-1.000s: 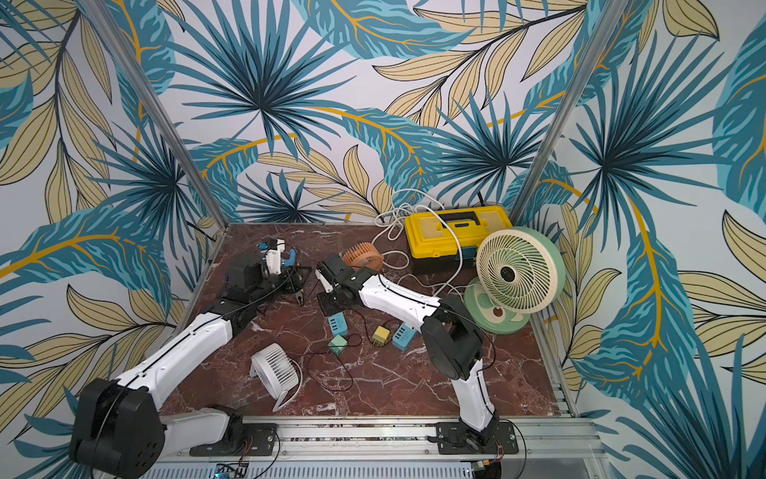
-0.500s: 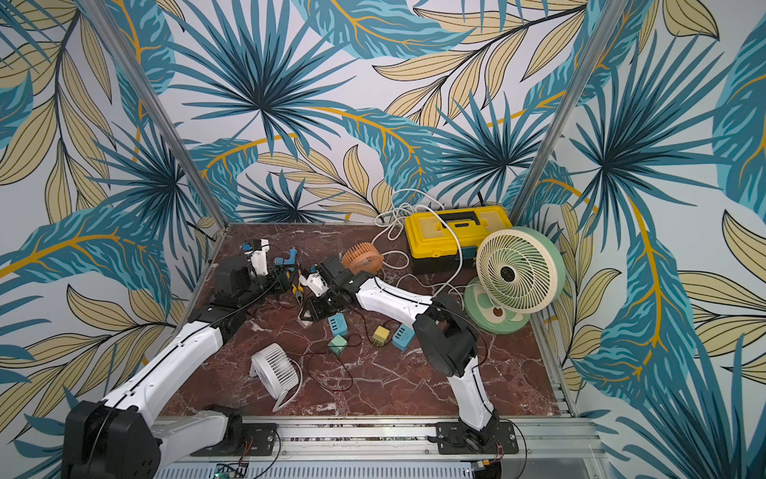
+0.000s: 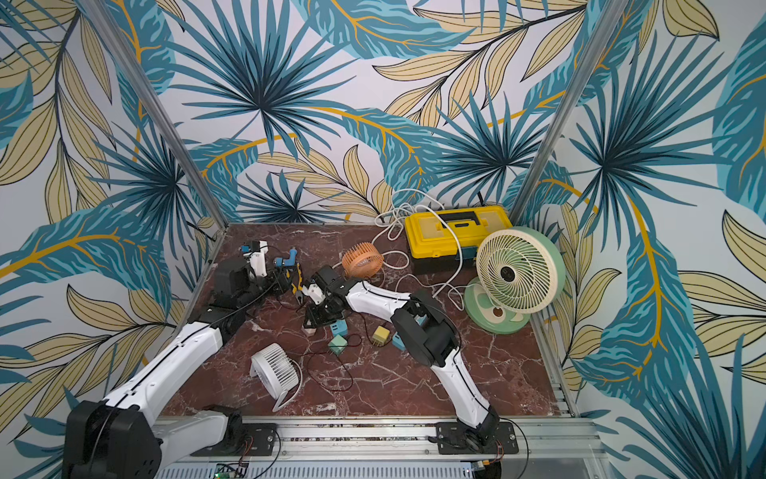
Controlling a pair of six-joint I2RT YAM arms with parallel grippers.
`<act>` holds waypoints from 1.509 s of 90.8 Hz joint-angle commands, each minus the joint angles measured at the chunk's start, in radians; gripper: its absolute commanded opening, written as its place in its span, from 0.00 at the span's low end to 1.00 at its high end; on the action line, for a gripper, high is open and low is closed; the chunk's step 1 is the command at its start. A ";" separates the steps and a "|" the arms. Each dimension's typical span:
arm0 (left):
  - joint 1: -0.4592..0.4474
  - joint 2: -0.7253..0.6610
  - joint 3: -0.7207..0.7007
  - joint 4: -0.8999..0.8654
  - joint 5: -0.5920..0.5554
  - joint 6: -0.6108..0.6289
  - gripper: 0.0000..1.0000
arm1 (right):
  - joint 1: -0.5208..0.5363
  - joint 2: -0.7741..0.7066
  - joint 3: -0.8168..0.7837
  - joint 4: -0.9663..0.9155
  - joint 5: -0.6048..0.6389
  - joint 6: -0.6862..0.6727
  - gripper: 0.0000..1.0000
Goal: Unplug the desk fan from the power strip
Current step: Place the plug at the center of the board, then reset both arms
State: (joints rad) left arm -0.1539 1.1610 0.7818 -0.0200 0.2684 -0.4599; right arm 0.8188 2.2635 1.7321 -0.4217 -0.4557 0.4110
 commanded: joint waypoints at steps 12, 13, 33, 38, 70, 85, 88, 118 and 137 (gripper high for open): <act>0.016 0.016 -0.006 0.005 -0.015 0.019 0.44 | -0.004 -0.061 -0.011 -0.052 0.097 -0.021 0.60; 0.017 0.017 -0.006 0.004 -0.016 0.019 0.44 | -0.007 -0.069 -0.014 -0.052 0.099 -0.021 0.61; 0.026 0.053 0.015 -0.044 -0.079 0.060 0.44 | -0.060 -0.223 -0.102 -0.040 0.160 -0.037 0.66; 0.029 0.059 0.014 -0.043 -0.090 0.076 0.44 | -0.075 -0.274 -0.132 -0.036 0.173 -0.048 0.67; 0.051 0.101 -0.030 0.001 -0.226 0.181 0.59 | -0.267 -0.633 -0.459 0.045 0.322 -0.079 0.74; 0.070 0.136 -0.091 0.107 -0.241 0.221 0.99 | -0.399 -0.767 -0.639 0.097 0.450 -0.140 0.88; 0.072 0.142 -0.106 0.132 -0.243 0.231 1.00 | -0.426 -0.801 -0.675 0.122 0.467 -0.153 0.91; 0.095 0.128 -0.167 0.253 -0.251 0.314 1.00 | -0.659 -0.952 -0.959 0.442 0.516 -0.325 0.99; 0.095 0.109 -0.301 0.471 -0.232 0.397 1.00 | -0.773 -0.921 -1.080 0.643 0.530 -0.374 0.99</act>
State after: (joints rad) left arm -0.0681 1.2877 0.5621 0.2794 0.0334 -0.1368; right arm 0.0799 1.3205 0.7055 0.0639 0.0555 0.0956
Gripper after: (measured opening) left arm 0.999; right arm 0.994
